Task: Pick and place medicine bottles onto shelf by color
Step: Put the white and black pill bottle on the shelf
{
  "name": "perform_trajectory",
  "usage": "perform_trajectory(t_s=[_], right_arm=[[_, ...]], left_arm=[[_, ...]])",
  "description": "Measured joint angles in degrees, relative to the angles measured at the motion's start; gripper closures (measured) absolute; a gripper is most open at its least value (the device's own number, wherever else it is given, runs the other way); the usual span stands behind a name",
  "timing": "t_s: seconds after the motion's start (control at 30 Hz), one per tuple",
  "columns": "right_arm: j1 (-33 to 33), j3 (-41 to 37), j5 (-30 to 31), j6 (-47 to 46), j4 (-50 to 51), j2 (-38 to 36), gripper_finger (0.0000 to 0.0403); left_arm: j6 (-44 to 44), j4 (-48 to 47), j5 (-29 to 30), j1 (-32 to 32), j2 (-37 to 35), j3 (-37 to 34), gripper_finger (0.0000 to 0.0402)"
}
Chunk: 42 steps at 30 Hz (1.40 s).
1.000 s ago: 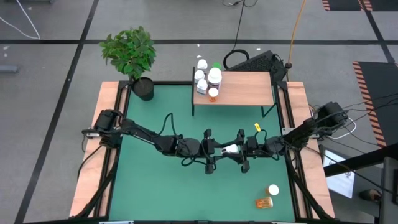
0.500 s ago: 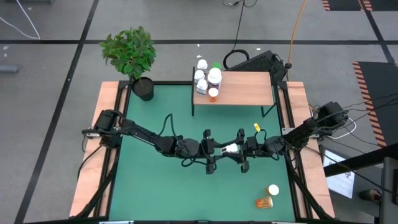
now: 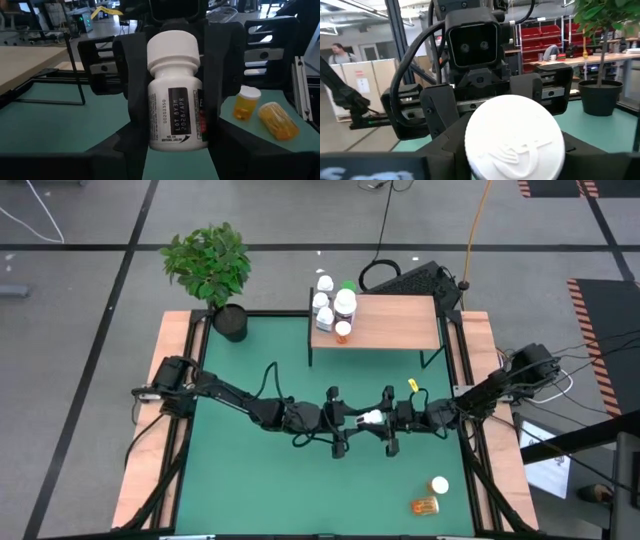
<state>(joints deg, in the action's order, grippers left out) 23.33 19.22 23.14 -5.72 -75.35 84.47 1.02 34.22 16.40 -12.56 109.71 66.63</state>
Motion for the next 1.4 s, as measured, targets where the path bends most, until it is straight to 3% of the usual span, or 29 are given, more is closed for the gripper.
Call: perform_trajectory(t_s=[0.37,0.67,0.8,1.13,1.23,1.4], right_arm=[[-0.02,0.07,3.98,4.19,15.70,-0.02,0.0258],[-2.54,3.38,5.31,1.88,38.75,0.33,0.0255],[-2.51,6.04,5.03,1.90,38.39,0.05,0.0254],[-2.60,9.01,2.21,3.20,41.73,1.02,0.0254],[-2.60,9.01,2.20,3.29,41.28,1.04,0.0253],[-2.60,9.02,2.16,3.86,40.81,1.03,0.0253]], left_arm=[[0.54,-13.26,1.05,-0.50,-0.78,0.00,0.0213],[-6.69,-8.77,2.17,-0.72,-1.47,0.09,0.0211],[-8.57,-7.69,1.70,-0.67,-0.29,0.30,0.0186],[-7.47,-5.96,0.02,1.73,4.35,0.02,0.0076],[-7.34,-5.25,-1.55,2.16,4.15,0.12,0.0076],[-7.32,-4.27,-4.55,2.74,4.20,0.11,0.0112]])
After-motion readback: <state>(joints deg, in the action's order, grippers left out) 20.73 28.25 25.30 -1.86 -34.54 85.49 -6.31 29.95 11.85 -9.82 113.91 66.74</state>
